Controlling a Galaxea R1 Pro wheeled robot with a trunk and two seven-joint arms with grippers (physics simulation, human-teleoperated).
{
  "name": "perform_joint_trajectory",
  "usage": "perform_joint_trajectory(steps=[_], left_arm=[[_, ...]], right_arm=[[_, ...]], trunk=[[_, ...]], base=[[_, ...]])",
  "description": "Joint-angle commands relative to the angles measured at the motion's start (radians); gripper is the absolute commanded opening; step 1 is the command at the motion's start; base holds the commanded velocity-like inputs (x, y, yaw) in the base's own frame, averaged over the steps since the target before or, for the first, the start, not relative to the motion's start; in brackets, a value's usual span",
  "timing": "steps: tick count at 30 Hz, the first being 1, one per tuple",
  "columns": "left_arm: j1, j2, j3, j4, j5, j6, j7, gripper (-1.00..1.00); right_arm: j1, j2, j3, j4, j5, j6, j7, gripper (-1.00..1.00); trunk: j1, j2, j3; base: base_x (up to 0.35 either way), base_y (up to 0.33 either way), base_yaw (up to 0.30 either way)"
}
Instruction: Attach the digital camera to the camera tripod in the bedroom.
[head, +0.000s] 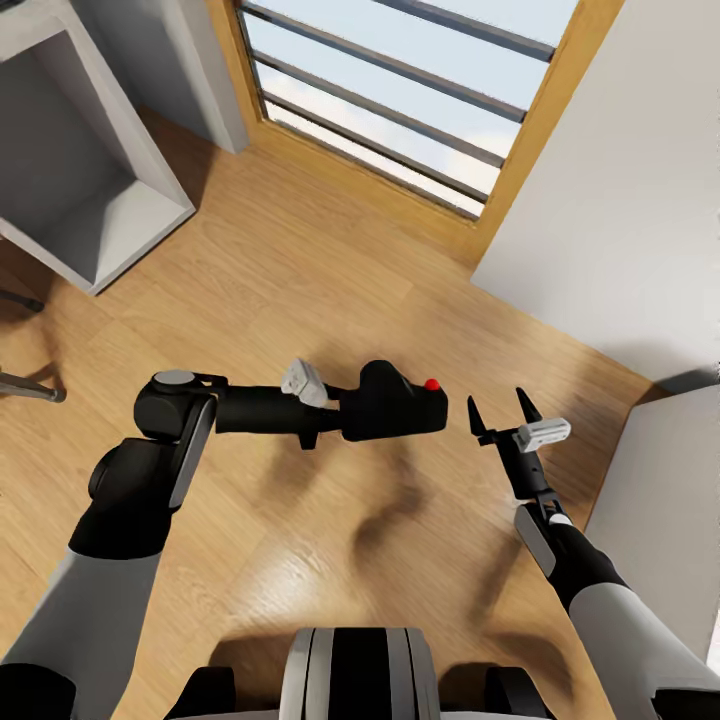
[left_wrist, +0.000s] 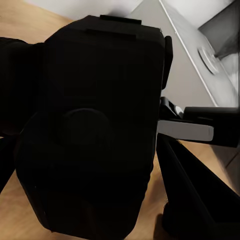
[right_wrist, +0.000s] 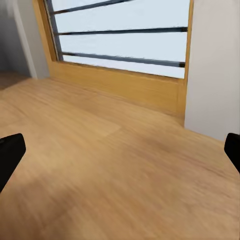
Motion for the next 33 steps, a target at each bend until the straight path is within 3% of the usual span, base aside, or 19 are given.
perform_joint_trajectory(steps=[1,11,14,15,16,21,23,33], left_arm=[[-0.001,0.0,0.005,0.0,-0.001,0.015,-0.009,-1.0],[-0.002,-0.002,0.061,0.0,-0.001,0.098,-0.02,-1.0],[-0.002,-0.003,0.115,0.002,-0.001,0.119,-0.021,-1.0],[-0.002,-0.004,0.154,0.002,-0.001,0.119,-0.021,-1.0],[-0.002,-0.004,0.215,0.003,-0.001,0.119,-0.023,-1.0],[-0.002,-0.003,0.303,0.002,-0.001,0.119,-0.041,-1.0],[-0.002,-0.003,0.34,0.001,-0.001,0.119,-0.095,-1.0],[-0.002,-0.002,0.352,0.001,-0.001,0.119,-0.169,-1.0]], right_arm=[[0.0,0.0,0.0,0.002,-0.01,0.0,0.011,1.0],[0.0,0.0,0.0,0.031,-0.01,0.004,0.014,1.0],[0.0,0.0,0.0,0.038,-0.01,0.004,0.015,1.0],[0.0,0.0,0.0,0.042,-0.01,0.004,0.015,1.0],[0.0,0.0,0.003,0.059,-0.01,0.004,0.015,1.0],[0.0,0.0,0.036,0.074,-0.01,0.004,0.015,1.0],[0.0,0.0,0.063,0.079,-0.01,0.003,0.014,1.0],[0.0,0.0,0.074,0.081,-0.01,0.005,0.009,1.0]], trunk=[[-0.001,0.0,0.003],[-0.005,0.002,0.042],[-0.006,0.003,0.054],[-0.007,0.003,0.058],[-0.007,0.004,0.061],[-0.01,0.005,0.081],[-0.01,0.005,0.089],[-0.015,0.008,0.127]], base=[[0.0,0.0,0.0],[0.0,0.0,0.0],[0.0,0.0,0.0],[0.0,0.0,0.0],[0.0,0.0,0.0],[0.0,0.0,0.0],[0.0,0.0,0.0],[0.0,0.0,0.0]])
